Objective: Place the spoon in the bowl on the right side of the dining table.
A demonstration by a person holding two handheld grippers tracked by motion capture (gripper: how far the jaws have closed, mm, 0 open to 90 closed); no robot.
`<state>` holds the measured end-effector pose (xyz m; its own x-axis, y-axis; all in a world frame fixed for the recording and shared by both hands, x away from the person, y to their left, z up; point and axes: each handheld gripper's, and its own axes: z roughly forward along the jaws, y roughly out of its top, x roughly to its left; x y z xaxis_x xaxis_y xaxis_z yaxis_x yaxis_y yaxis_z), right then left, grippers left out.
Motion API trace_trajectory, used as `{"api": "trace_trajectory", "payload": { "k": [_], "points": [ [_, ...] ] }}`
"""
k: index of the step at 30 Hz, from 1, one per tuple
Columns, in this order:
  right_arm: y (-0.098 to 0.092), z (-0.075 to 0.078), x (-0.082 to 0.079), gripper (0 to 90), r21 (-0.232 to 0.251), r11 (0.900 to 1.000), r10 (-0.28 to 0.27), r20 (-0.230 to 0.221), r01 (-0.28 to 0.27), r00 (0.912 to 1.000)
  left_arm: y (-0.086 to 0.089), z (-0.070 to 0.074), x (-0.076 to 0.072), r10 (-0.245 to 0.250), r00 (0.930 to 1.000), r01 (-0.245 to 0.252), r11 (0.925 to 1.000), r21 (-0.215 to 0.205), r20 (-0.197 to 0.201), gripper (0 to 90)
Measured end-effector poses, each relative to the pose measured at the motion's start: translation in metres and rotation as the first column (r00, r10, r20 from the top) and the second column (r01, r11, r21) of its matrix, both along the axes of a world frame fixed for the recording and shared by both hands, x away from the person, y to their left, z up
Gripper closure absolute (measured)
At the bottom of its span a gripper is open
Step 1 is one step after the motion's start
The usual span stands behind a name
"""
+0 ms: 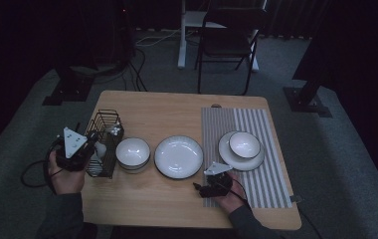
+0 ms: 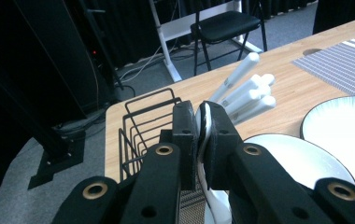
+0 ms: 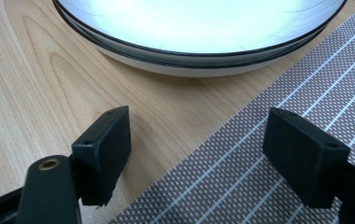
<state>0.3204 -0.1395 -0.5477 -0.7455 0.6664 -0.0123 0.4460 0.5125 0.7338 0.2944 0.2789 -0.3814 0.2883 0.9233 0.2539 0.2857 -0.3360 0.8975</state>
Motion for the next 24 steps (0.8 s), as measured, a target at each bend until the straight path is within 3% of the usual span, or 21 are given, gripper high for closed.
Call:
{"api": "trace_trajectory", "payload": {
  "k": [24],
  "points": [
    [0.0,0.0,0.0,23.4,0.0,1.0,0.0,-0.001,0.0,1.0,-0.002,0.022,-0.01,-0.047,0.9978,0.049,0.9981,-0.037,0.047,85.3]
  ]
}}
